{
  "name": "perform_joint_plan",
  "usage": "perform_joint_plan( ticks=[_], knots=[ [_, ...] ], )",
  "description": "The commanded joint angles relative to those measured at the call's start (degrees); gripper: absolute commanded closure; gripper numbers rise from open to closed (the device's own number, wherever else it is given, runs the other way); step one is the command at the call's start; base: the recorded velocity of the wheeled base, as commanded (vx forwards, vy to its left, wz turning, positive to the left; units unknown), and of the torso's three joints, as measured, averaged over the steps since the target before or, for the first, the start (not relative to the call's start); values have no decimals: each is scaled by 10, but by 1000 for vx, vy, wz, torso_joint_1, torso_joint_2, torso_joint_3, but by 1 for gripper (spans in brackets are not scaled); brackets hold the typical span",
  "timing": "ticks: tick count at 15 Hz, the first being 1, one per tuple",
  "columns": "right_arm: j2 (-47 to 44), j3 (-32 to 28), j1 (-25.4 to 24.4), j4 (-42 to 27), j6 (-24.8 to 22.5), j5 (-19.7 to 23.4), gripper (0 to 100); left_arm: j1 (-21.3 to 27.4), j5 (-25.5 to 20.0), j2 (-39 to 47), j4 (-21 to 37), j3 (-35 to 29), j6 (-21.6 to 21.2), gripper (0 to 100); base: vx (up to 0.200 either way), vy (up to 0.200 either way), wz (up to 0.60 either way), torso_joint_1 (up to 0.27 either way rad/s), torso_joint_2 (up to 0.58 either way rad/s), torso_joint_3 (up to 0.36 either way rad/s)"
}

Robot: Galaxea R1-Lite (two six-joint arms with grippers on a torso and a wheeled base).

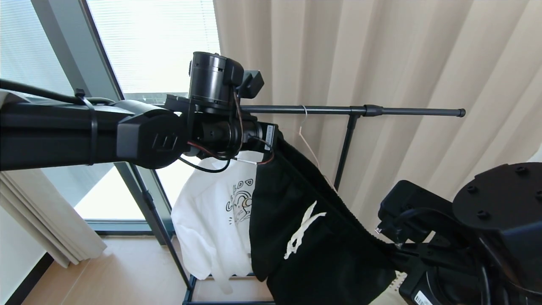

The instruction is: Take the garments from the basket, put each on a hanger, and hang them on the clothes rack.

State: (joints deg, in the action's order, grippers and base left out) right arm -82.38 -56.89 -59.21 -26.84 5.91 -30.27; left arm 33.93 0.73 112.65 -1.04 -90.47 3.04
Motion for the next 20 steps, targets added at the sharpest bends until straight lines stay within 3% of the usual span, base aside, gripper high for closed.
perform_joint_plan(
  ticks=[1, 3, 4, 7, 10, 12, 14, 15, 16, 18, 20],
  knots=[
    [-31, -40, -62, 2, 64, 42, 100, 0, -19, 40, -2, -34, 0, 100, 0, 0, 0, 0, 0, 0],
    [-83, -81, -85, 17, 154, 44, 100, 0, -59, 40, -3, -45, 1, 100, 0, 0, 0, 0, 0, 0],
    [-99, -89, -85, 30, 174, 44, 100, 1, -64, 40, -3, -45, 1, 100, 0, 0, 0, 0, 0, 0],
    [-133, -105, -85, 82, 202, 45, 100, 2, -65, 40, -3, -44, 1, 100, 0, 0, 0, 0, 0, 0],
    [-128, -128, -83, 88, 232, 45, 100, 3, -65, 38, -2, -42, 1, 100, 0, 0, 0, 0, 0, 0],
    [-119, -125, -69, 72, 227, 43, 100, 0, -65, 35, -1, -42, 1, 100, 0, 0, 0, 0, 0, 0],
    [-95, -120, -24, -30, 176, 40, 100, -13, -64, 6, 11, -21, -14, 100, 0, 0, 0, 0, 0, 0],
    [-95, -120, -24, -30, 176, 40, 100, -13, -64, 6, 11, -21, -14, 100, 0, 0, 0, 0, 0, 0],
    [-93, -108, 38, -40, 138, 26, 100, -35, -64, -38, 51, 24, -66, 100, 0, 0, 0, 0, 0, 0],
    [-102, -115, 96, -10, 132, 4, 100, -46, -57, -93, 95, 82, -97, 100, 0, 0, 0, 0, 0, 0],
    [-129, -137, 135, 41, 130, 7, 100, -49, -50, -151, 131, 146, -98, 100, 0, 0, 0, 0, 0, 0]
  ],
)
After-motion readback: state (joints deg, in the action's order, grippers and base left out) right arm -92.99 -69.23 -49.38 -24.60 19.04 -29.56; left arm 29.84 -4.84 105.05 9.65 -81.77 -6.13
